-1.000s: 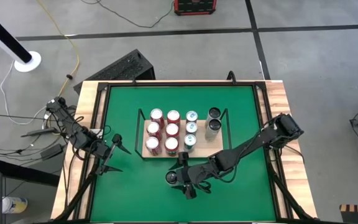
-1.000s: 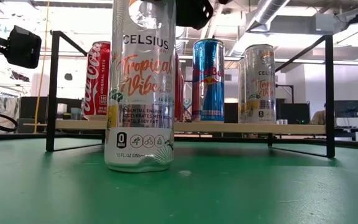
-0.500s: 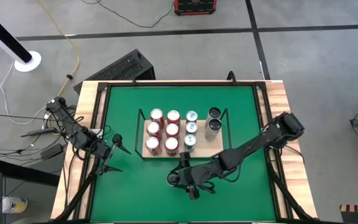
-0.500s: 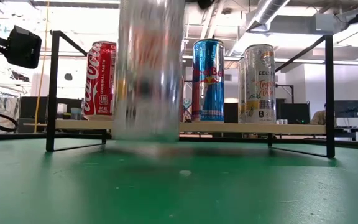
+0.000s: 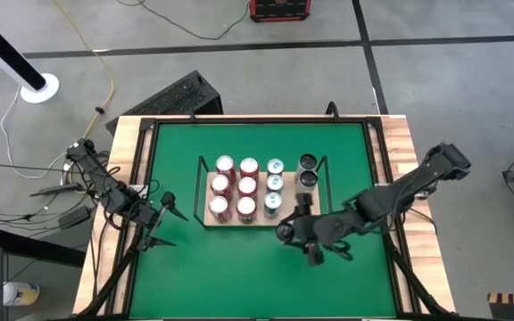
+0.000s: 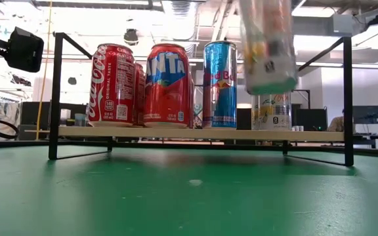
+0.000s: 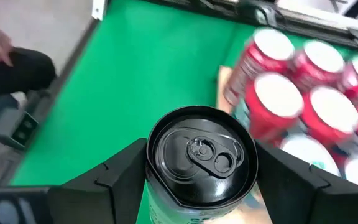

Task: Place canned beverage on shelf
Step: Put the white-yellow soda can on the shelf aligned with the other white-yellow soda cans

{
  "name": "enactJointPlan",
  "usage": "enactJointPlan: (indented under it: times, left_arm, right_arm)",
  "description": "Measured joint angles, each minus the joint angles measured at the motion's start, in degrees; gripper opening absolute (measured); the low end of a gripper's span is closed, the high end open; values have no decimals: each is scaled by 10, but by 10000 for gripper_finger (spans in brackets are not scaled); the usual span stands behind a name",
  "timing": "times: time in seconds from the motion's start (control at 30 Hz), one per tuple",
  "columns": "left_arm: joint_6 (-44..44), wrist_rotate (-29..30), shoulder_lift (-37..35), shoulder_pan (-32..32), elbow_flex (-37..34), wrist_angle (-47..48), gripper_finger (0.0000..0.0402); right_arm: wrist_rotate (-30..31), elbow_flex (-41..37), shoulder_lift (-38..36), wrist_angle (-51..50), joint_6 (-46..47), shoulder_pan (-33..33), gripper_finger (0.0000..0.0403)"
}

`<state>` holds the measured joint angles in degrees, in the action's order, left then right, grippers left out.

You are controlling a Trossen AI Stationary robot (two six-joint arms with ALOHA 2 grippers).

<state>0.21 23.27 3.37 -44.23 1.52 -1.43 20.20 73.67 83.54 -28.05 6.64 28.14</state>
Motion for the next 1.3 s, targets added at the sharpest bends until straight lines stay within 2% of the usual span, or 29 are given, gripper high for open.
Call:
enactJointPlan:
  times: [0.27, 0.43, 0.6, 0.77, 1.0, 1.2, 1.3]
  left_arm:
    - [0, 0, 0, 0, 0, 0, 368]
    - [0, 0, 0, 0, 0, 0, 368]
    - [0, 0, 0, 0, 0, 0, 368]
    - [0, 0, 0, 0, 0, 0, 368]
    - [0, 0, 0, 0, 0, 0, 368]
    - [0, 0, 0, 0, 0, 0, 368]
    - [0, 0, 0, 0, 0, 0, 368]
  right_arm:
    - [54, -134, -117, 19, 32, -15, 280]
    - [57, -230, -179, 68, 44, -43, 280]
    - [56, -283, -228, 87, 45, -69, 280]
    - [53, -301, -254, 85, 36, -86, 280]
    - [31, -301, -253, 86, 30, -100, 284]
    - [24, -300, -242, 79, 38, -99, 349]
    - [24, -300, -243, 75, 39, -100, 366]
